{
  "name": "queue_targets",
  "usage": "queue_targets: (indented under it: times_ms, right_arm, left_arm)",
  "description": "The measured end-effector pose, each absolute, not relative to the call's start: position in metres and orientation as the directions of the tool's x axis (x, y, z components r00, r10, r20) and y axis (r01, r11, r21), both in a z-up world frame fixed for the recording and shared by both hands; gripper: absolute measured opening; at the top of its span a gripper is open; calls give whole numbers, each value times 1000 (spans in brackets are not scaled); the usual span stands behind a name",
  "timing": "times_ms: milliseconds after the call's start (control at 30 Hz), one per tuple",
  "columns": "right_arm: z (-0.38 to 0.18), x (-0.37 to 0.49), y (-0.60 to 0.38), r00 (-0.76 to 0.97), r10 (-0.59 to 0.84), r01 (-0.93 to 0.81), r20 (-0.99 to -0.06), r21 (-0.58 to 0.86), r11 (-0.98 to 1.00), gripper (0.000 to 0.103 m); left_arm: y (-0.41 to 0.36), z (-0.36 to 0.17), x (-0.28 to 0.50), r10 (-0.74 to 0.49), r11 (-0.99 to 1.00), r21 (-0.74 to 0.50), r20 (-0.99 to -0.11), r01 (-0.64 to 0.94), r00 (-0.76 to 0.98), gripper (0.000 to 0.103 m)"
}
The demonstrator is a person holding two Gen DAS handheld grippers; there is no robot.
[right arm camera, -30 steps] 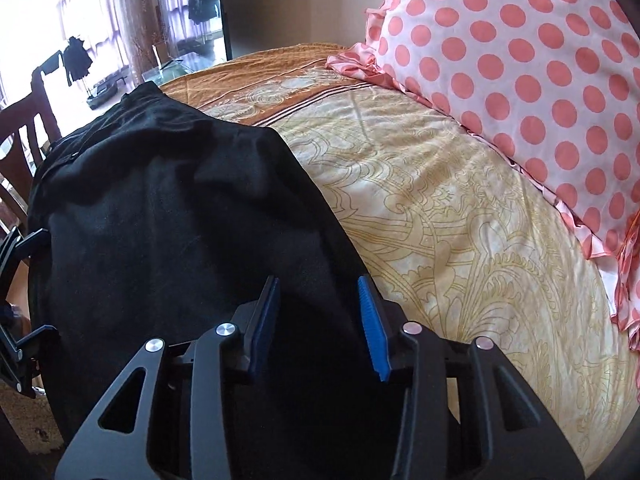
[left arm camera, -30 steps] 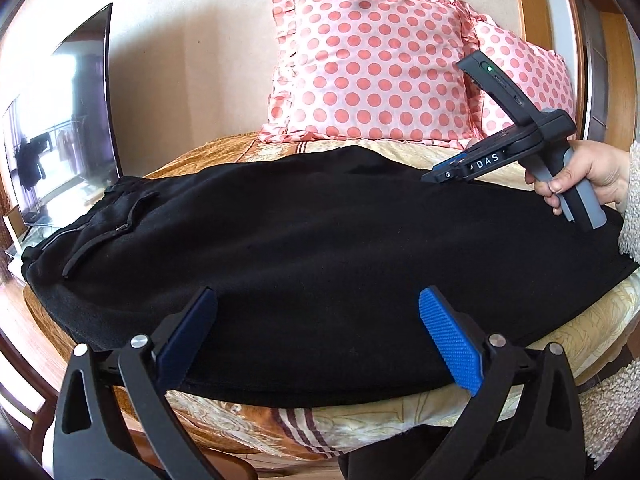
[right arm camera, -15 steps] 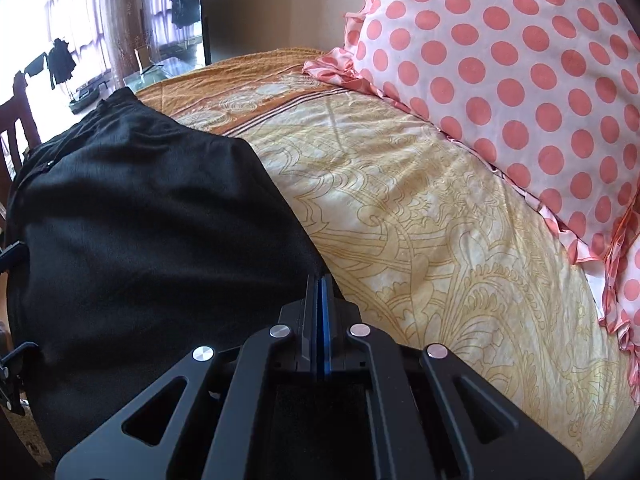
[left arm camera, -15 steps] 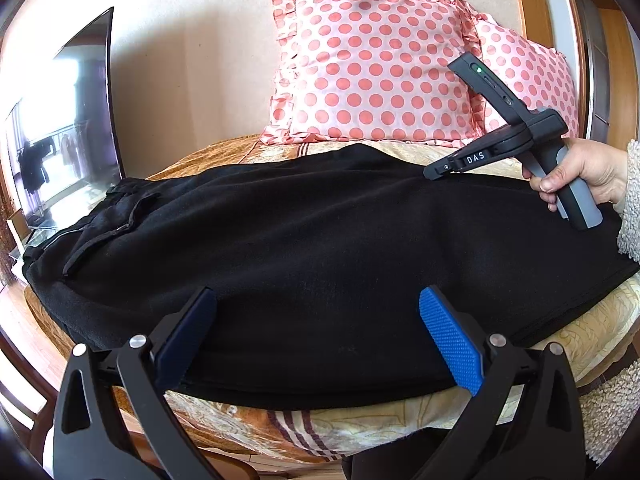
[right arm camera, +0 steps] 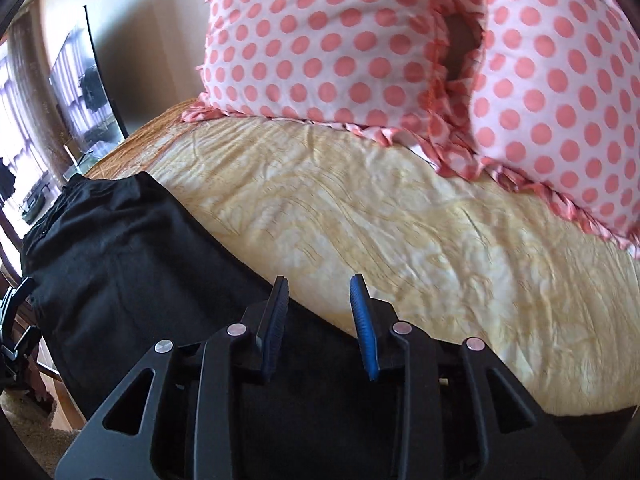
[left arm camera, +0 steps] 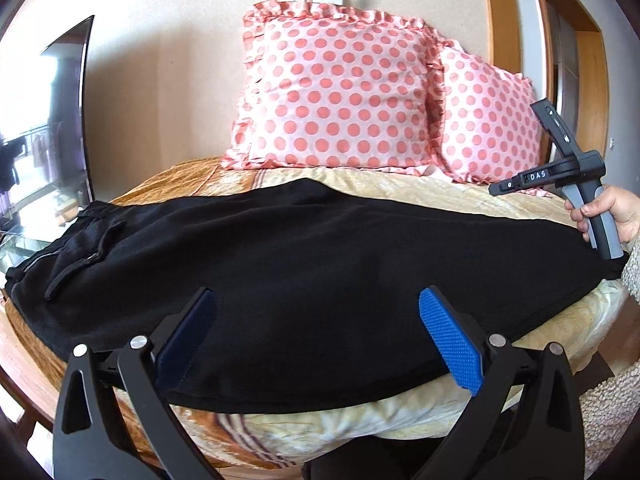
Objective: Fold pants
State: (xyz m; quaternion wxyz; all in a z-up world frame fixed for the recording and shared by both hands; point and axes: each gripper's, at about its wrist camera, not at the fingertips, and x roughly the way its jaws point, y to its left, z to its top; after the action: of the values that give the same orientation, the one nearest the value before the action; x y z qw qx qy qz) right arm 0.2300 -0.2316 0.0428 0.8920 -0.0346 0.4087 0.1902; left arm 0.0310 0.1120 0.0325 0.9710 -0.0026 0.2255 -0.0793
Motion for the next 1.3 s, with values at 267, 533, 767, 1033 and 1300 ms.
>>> queue_targets:
  times_ms: [267,533,767,1033,1300]
  right_arm:
    - [2,213,-280,581,169,-247,-796,26,969,34]
    - [25,184,-335,722,51,-31,-690,41,999,45]
    - [43,81,-473,757,-55,342,-651,324,882,46]
    - [34,19,-558,742,-179,499,-647,353,792,46]
    - [27,113,-565,710,-183,336,-680,99,937,46]
  left_arm:
    - [44,36,43,-294,944,7,-443,331,847,101]
    - [39,11,50,-285,944,-19,-546,329,788,101]
    - [40,2,50,-274,945,-5,-552,326,787,101]
    - [38,2,50,-272,946,-2,-542,323,795,101]
    - [37,4,53,-262,949,0,-560,316,786,101]
